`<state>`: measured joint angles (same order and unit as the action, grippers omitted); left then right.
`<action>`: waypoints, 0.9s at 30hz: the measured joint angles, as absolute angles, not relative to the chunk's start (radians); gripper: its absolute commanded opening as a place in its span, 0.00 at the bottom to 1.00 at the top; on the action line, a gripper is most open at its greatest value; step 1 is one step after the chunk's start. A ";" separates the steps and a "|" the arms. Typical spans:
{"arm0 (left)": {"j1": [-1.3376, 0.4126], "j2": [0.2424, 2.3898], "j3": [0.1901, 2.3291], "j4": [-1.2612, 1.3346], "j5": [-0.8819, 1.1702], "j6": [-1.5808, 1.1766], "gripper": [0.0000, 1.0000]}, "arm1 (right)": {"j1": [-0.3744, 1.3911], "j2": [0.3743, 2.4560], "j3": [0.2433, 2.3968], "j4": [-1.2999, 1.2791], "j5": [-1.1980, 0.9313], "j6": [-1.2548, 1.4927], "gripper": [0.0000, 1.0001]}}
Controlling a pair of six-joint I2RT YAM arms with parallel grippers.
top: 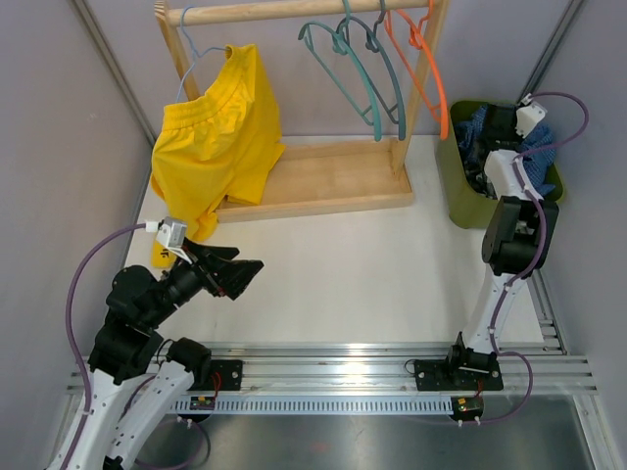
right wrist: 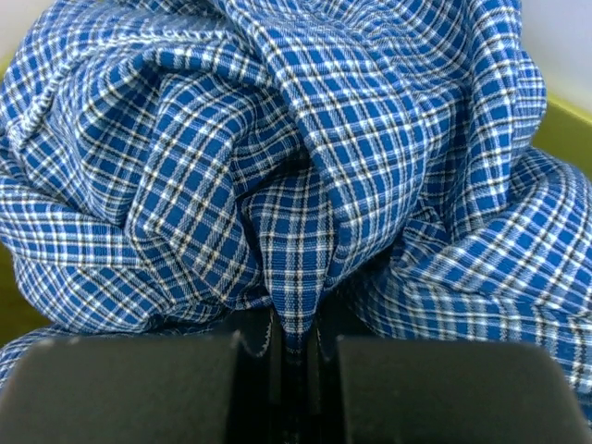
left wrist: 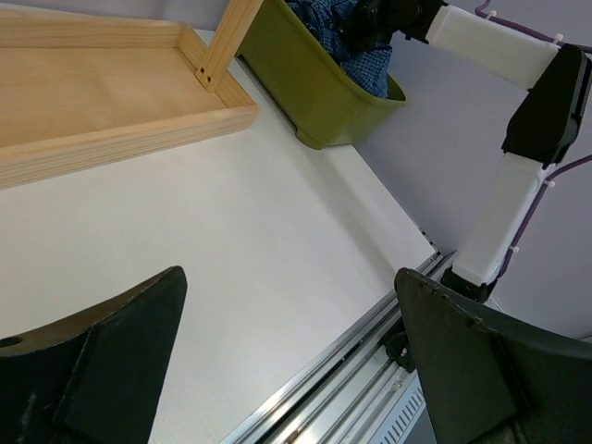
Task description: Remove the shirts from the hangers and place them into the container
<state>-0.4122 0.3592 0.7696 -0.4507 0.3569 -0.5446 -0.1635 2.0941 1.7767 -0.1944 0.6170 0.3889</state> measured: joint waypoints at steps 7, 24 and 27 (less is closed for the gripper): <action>-0.412 0.326 0.759 -0.451 0.356 -0.552 0.99 | -0.224 2.349 2.121 -0.463 0.454 0.442 0.00; -0.412 0.320 0.775 -0.516 0.301 -0.548 0.99 | -0.271 2.280 2.140 -0.596 0.171 0.452 1.00; -0.412 0.320 0.793 -0.524 0.289 -0.539 0.99 | -0.271 2.109 2.019 -0.585 0.174 0.451 1.00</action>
